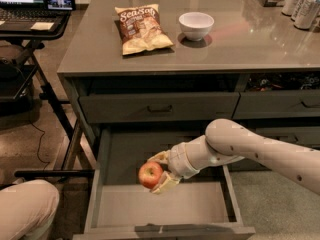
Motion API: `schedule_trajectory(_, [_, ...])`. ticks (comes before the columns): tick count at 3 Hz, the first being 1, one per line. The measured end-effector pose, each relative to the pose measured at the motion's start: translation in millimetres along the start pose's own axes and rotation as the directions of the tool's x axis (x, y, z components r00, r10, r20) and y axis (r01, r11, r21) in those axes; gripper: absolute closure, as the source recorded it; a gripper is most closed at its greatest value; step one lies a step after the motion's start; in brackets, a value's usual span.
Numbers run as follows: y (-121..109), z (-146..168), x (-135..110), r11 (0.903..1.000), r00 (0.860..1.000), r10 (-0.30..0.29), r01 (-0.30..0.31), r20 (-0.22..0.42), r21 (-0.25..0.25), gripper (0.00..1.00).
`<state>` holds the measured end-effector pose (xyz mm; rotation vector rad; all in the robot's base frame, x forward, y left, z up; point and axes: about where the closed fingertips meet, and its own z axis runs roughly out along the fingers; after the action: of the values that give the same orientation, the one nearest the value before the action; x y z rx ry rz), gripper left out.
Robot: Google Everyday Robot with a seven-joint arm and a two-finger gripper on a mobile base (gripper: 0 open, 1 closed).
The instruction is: Pick apple from middle drawer and place on counter
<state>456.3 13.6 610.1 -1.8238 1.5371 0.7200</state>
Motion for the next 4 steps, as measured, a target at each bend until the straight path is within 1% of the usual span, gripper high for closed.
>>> schedule_trajectory(1, [4,-38,-10,0.9940,1.000,0.007,-0.005,-0.019,0.109,1.00])
schedule_trajectory(2, [4,-109,-72,0.9547,0.997,-0.066,0.074,-0.037,0.288,1.00])
schedule_trajectory(3, [11,-139,-67,0.9345,0.998,-0.035,0.051,-0.054,0.352,1.00])
schedule_trajectory(4, [11,-139,-67,0.9347,0.998,-0.035,0.051,-0.054,0.352,1.00])
